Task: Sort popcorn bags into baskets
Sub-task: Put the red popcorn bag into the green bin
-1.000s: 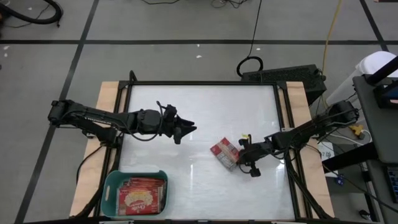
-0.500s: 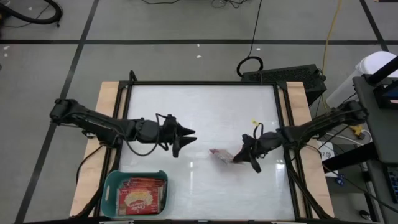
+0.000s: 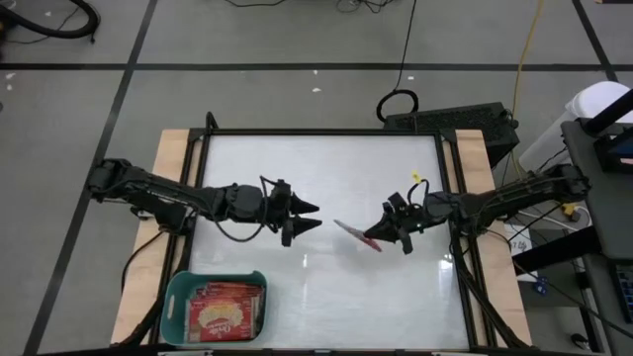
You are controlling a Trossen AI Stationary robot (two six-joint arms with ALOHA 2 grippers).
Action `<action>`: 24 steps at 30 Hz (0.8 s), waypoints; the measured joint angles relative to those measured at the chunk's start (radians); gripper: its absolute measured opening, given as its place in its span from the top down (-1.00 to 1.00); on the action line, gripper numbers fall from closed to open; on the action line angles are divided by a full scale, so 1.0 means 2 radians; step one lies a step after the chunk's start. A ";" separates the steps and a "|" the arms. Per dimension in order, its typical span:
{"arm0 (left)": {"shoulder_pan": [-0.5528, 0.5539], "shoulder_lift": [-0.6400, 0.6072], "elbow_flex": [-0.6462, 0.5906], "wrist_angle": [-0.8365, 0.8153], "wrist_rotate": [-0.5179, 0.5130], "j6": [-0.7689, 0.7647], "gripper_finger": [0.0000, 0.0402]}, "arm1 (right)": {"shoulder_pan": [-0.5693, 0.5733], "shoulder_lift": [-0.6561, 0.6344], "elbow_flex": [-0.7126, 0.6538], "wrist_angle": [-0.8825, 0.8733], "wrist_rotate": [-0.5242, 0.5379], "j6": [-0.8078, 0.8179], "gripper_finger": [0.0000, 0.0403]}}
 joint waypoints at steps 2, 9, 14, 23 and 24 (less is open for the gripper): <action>0.010 0.000 0.000 -0.002 0.022 0.002 -0.27 | -0.006 0.000 0.000 0.004 0.001 0.000 1.00; 0.036 0.000 0.000 -0.051 0.050 0.034 -0.17 | -0.027 0.000 0.000 0.078 0.001 0.002 1.00; 0.052 0.008 0.000 -0.036 0.068 0.069 -0.23 | -0.035 0.000 0.000 0.074 0.001 0.020 1.00; 0.057 0.107 0.000 0.131 0.095 0.109 -0.38 | -0.037 0.006 0.001 0.074 0.001 0.028 1.00; 0.057 0.122 0.002 0.156 0.095 0.109 -0.37 | -0.037 0.006 0.001 0.073 0.001 0.031 1.00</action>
